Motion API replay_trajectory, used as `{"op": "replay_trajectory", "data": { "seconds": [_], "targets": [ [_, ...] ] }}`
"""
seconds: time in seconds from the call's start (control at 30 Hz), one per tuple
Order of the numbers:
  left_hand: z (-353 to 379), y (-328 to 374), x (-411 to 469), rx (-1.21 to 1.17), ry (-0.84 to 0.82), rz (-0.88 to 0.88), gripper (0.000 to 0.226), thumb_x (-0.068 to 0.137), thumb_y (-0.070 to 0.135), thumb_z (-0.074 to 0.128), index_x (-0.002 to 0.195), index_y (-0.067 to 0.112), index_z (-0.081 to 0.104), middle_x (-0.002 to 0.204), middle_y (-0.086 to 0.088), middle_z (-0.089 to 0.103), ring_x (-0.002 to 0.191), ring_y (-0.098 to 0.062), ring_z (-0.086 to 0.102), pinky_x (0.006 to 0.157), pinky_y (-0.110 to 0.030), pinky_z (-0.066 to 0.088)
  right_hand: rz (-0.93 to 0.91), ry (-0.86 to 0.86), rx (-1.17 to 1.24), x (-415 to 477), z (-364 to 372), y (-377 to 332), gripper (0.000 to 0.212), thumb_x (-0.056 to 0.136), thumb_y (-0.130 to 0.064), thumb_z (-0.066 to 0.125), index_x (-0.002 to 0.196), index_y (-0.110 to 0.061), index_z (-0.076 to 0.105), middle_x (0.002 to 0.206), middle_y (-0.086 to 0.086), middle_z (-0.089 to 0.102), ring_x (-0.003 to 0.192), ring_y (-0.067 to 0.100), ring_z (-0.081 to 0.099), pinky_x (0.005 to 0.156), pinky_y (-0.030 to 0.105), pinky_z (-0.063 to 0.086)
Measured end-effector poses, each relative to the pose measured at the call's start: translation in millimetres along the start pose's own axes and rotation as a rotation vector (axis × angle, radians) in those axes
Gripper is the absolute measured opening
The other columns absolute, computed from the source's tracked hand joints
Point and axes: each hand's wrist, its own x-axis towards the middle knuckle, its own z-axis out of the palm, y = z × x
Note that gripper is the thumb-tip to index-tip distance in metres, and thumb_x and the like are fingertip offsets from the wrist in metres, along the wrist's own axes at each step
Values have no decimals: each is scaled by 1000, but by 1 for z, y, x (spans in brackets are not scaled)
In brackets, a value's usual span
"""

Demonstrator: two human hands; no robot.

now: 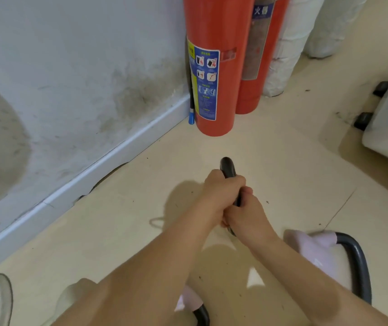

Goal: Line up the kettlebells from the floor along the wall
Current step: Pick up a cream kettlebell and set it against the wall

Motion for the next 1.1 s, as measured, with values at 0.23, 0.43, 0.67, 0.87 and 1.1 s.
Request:
{"op": "replay_trajectory", "data": {
  "seconds": [0.23, 0.43, 0.67, 0.87, 1.1],
  "targets": [
    [-39, 2, 18, -9, -14, 83, 17, 91, 21, 58, 94, 5, 63, 77, 4, 75, 75, -12, 69, 76, -25, 53, -39, 55, -75, 36, 23, -6, 7, 85, -18, 61, 87, -12, 57, 49, -7, 51, 30, 3, 41, 37, 17, 30],
    [-90, 24, 46, -75, 12, 115, 44, 88, 26, 64, 115, -7, 55, 89, -6, 76, 85, -19, 72, 89, -36, 54, -92, -56, -95, 76, 51, -35, 9, 85, -23, 61, 79, -22, 55, 49, -9, 51, 36, 7, 43, 45, 28, 38],
    [-161, 53, 80, -268, -2, 177, 38, 93, 8, 58, 120, -18, 50, 87, -13, 70, 72, -20, 68, 57, -25, 58, -219, -61, -183, 139, 104, -73, 15, 82, -15, 63, 70, -21, 55, 51, -5, 49, 35, 4, 44, 47, 27, 38],
    [-188, 58, 98, -290, 24, 82, 38, 92, 15, 60, 121, -8, 53, 98, -14, 69, 82, -27, 54, 54, -26, 49, -223, -108, -285, 159, 119, -90, 20, 83, -15, 62, 65, -22, 57, 38, -8, 47, 29, 6, 43, 36, 21, 37],
    [-166, 91, 91, -41, -35, 4, 17, 98, 14, 51, 113, 8, 56, 94, -3, 67, 73, -14, 63, 60, -27, 48, -225, 108, -74, 161, 119, -73, 13, 77, -11, 60, 65, -10, 58, 47, 3, 48, 41, 23, 46, 48, 31, 40]
  ]
}}
